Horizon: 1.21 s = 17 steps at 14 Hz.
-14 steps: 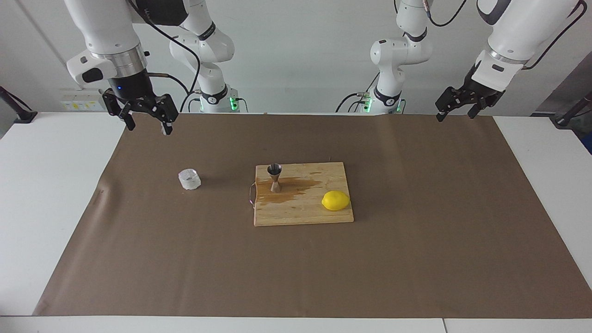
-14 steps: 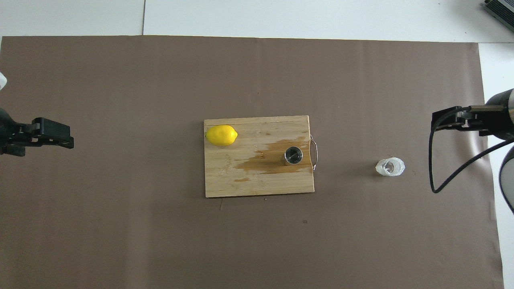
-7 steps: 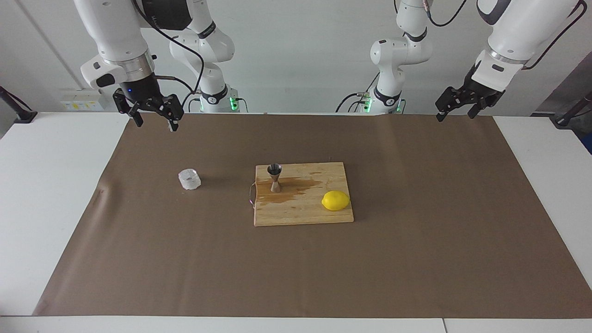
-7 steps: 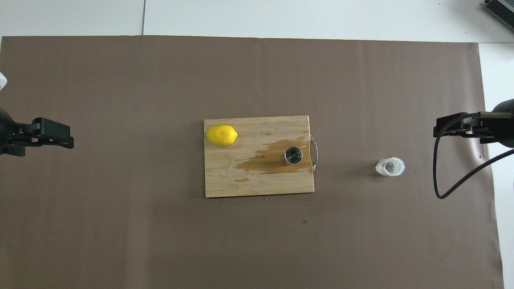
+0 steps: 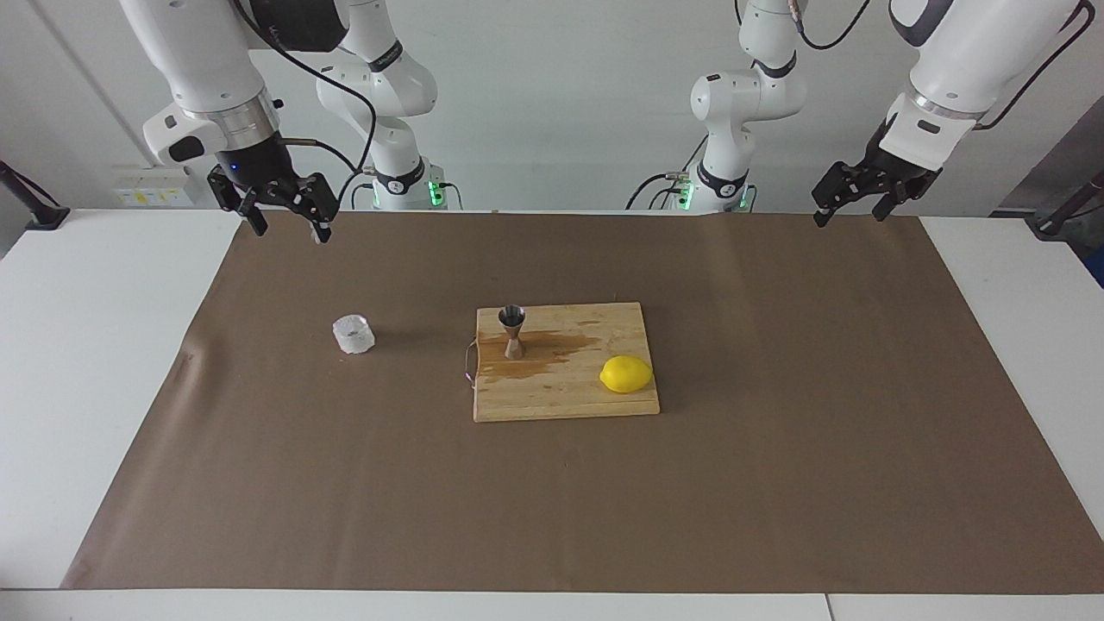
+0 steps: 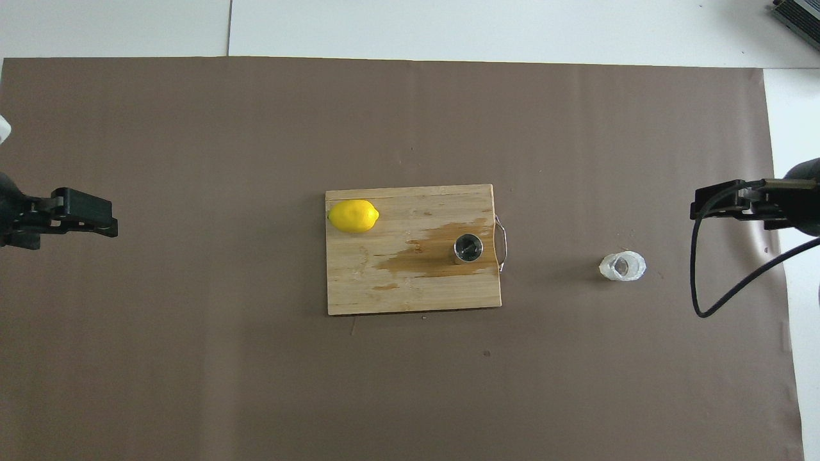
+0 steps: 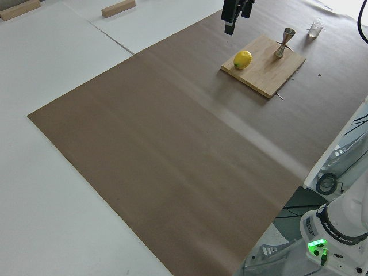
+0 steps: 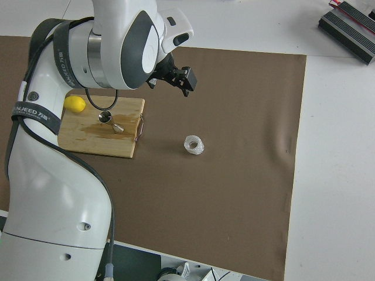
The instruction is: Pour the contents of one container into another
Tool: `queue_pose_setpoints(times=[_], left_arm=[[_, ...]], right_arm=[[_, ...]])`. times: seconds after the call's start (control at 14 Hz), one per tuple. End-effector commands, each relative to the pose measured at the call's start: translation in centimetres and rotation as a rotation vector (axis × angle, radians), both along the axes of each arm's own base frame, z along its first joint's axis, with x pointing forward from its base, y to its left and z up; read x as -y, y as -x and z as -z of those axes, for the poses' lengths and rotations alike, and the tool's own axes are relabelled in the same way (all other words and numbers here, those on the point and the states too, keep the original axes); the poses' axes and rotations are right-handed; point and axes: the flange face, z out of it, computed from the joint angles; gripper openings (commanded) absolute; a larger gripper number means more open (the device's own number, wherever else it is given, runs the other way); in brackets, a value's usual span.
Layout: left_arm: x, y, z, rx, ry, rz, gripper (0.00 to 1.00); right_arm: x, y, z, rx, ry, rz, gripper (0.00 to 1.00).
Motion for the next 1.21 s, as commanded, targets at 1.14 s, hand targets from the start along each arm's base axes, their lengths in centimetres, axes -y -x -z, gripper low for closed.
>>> queue_pose_setpoints(times=[1.14], left_arm=[[-0.2,0.8,-0.1,-0.007,0.002,-0.009,1.0]], right_arm=[[-0.5,1.4,1.4,-0.004,0.015,-0.047,1.0]])
